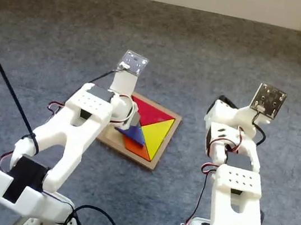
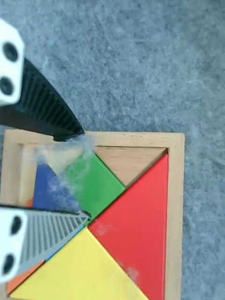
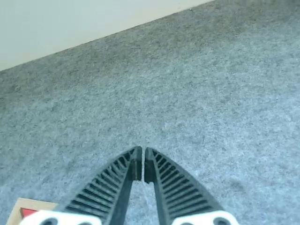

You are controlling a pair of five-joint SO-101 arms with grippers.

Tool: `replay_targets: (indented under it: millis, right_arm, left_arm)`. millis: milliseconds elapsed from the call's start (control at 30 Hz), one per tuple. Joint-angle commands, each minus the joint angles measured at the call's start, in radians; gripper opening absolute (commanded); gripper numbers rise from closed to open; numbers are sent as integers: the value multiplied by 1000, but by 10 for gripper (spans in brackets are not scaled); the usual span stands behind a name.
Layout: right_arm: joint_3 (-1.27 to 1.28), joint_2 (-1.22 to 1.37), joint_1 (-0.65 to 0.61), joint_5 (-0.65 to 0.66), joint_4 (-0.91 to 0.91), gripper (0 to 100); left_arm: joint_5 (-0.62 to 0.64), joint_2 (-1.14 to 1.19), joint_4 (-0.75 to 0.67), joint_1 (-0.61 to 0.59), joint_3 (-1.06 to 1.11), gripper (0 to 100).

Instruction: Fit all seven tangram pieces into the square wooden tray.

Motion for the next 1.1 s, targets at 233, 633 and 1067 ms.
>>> replay_targets:
  millis: [233, 633, 1067]
  right_arm:
    - [-8, -38, -13, 12, -30, 27]
    - [-8, -38, -13, 12, -30, 27]
    - [-8, -38, -13, 15, -30, 27]
  left_arm:
    - [6, -4, 61, -73, -44, 228]
    - [6, -143, 66, -68, 47, 228]
    - [-267, -240, 61, -21, 59, 238]
